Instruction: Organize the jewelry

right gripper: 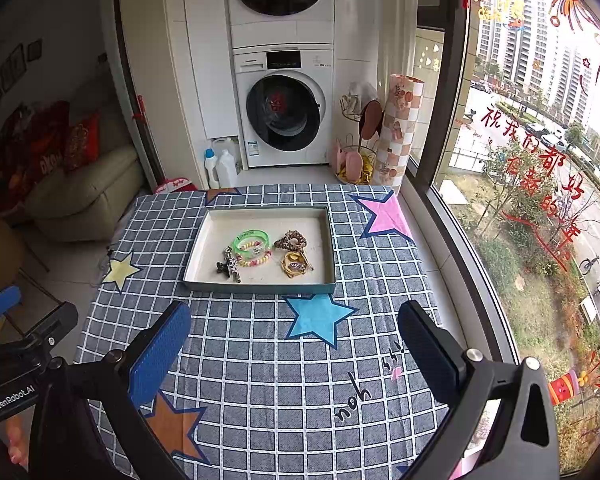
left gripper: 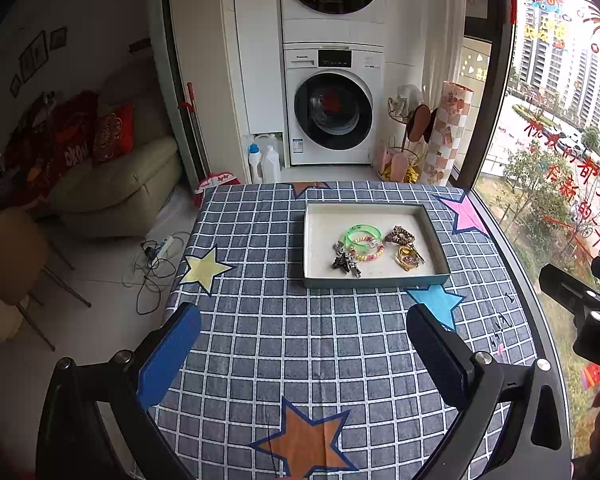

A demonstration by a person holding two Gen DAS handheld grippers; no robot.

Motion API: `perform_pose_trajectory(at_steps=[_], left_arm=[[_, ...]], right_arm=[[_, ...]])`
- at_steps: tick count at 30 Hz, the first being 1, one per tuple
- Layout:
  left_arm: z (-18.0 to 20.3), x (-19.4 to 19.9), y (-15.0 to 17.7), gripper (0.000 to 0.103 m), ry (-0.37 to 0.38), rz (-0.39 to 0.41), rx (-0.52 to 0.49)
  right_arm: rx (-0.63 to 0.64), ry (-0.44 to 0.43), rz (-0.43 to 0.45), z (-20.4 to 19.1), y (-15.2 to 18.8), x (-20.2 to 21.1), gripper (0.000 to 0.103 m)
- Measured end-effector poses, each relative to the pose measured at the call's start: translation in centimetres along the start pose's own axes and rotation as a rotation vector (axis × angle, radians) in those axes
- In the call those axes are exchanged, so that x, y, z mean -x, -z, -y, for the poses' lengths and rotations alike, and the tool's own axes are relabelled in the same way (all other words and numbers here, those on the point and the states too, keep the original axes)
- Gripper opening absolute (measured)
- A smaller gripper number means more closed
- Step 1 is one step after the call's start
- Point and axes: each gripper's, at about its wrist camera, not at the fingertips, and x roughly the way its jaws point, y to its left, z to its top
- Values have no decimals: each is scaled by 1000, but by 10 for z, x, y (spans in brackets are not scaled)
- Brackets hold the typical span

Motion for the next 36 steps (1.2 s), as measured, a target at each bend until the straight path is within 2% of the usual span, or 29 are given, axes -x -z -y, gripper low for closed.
perform_pose_trajectory(at_steps=[36], left_arm=[[1,-2,0,103,-1,0,-3]], right_arm=[[-1,-2,-6,-2,2,-3,103]])
